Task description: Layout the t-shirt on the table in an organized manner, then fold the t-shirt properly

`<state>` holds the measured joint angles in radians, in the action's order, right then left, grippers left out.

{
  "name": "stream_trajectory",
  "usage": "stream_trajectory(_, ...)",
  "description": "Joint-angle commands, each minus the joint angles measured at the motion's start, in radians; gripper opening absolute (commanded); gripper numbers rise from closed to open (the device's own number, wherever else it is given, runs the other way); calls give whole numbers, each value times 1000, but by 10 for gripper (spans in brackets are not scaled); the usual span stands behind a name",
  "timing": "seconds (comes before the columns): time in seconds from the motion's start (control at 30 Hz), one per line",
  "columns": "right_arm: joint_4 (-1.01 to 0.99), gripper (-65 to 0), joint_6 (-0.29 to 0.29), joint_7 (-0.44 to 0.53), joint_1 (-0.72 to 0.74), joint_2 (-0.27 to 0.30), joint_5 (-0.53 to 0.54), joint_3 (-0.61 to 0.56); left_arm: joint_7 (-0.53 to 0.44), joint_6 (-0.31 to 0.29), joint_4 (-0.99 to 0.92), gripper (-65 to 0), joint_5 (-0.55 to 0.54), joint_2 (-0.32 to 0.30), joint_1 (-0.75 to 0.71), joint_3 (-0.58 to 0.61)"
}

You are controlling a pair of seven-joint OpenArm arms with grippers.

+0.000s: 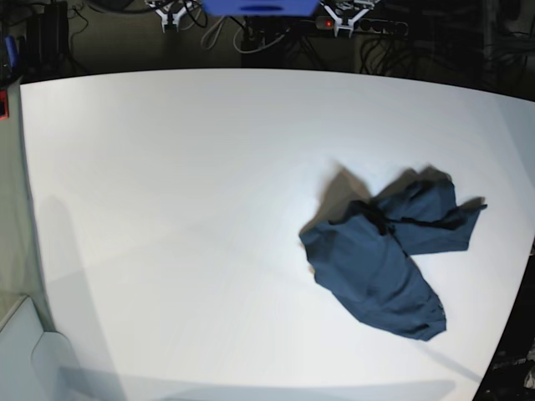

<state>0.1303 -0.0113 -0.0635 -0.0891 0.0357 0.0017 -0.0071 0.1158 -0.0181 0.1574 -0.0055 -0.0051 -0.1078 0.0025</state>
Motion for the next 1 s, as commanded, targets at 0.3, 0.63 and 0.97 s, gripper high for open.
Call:
stream_trajectory(0.3,136,-650,17,-11,-74,2,7,0,-1,8,69,-648,-1,-3,-34,0)
stream_trajectory(0.63,144,-650,17,-12,-79,2,7,0,5,8,101,-648,-1,-3,-50,1)
stream_trajectory(0.97,150,-650,17,-11,-114,5,7,0,5,8,112,-648,-1,-26,-91,0)
